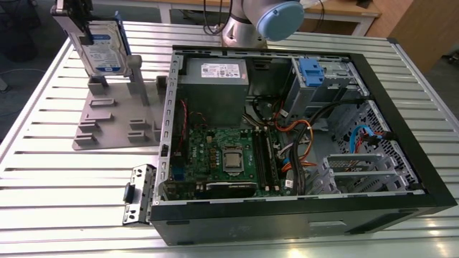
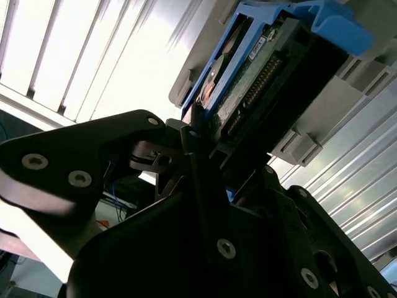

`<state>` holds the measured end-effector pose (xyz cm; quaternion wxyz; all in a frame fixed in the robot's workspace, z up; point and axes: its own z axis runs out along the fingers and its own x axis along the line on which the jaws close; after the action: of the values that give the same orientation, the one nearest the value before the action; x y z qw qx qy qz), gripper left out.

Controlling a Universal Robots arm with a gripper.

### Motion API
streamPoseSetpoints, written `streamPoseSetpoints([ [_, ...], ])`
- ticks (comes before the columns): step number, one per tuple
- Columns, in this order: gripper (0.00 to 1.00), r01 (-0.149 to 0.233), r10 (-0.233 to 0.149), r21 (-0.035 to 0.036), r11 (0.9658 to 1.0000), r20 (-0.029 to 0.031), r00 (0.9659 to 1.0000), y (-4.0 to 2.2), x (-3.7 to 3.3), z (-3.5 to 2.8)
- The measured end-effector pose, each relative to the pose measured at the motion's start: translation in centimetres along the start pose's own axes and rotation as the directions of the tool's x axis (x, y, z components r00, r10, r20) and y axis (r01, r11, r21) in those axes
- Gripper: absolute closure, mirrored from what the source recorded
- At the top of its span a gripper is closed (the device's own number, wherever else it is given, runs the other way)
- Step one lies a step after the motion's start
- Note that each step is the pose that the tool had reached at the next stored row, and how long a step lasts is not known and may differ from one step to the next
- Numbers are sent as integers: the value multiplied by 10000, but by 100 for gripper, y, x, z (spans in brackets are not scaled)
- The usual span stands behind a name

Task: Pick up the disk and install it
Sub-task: 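Pick up the disk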

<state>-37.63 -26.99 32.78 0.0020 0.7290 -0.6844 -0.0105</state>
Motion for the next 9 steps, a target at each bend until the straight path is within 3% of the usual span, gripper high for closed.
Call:
streamPoseSetpoints([
  [9,64,0,0,0,10000,0,10000,1,-1,-65],
])
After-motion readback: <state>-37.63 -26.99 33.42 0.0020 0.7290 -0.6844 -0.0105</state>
